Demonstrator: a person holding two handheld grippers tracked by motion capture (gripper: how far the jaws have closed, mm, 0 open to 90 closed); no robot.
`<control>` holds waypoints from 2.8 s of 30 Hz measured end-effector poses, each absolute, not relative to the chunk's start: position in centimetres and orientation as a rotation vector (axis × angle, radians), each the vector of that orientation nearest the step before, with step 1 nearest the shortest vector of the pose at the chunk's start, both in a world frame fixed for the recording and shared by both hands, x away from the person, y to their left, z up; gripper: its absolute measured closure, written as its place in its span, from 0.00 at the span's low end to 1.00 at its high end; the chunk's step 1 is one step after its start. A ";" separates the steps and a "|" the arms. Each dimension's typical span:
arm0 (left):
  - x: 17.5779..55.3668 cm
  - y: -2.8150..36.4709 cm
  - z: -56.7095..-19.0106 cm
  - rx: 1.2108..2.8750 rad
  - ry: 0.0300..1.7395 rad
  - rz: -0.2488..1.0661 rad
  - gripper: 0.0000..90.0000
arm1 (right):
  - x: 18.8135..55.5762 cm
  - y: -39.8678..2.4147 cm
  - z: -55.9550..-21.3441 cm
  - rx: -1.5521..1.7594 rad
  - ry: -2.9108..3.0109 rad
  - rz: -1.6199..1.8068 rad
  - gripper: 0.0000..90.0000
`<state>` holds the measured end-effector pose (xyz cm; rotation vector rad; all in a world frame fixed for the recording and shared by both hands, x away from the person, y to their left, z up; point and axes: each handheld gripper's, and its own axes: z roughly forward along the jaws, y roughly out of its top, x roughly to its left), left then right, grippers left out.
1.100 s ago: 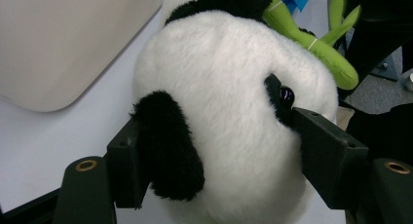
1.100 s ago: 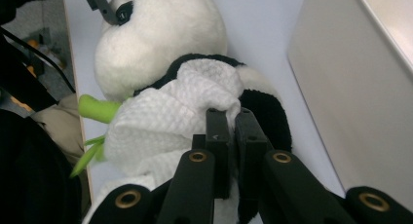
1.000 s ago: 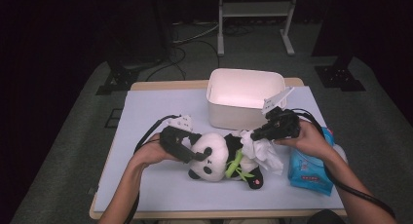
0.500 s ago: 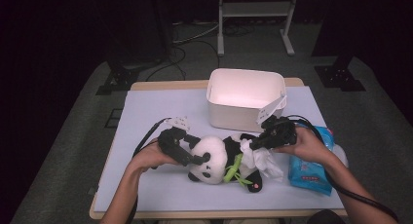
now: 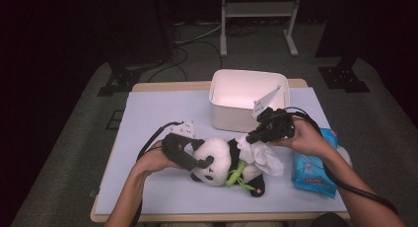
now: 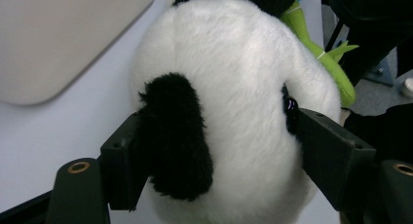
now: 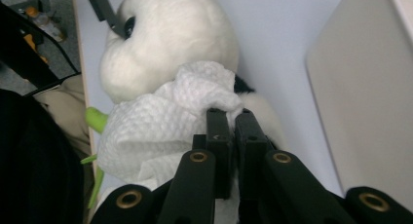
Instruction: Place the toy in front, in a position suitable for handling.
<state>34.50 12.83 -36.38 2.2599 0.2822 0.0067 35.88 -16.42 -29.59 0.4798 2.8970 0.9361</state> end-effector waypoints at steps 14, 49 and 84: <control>34.4 12.9 -35.9 2.249 0.300 -0.018 0.23 | 36.0 -18.2 -31.3 0.532 2.897 0.885 0.96; 34.0 12.7 -36.2 2.247 0.248 -0.028 0.33 | 35.5 -11.7 -29.9 0.269 2.955 0.918 0.96; 34.0 13.6 -37.3 2.227 0.291 -0.058 0.32 | 34.5 -18.2 -30.4 0.416 2.926 0.897 0.95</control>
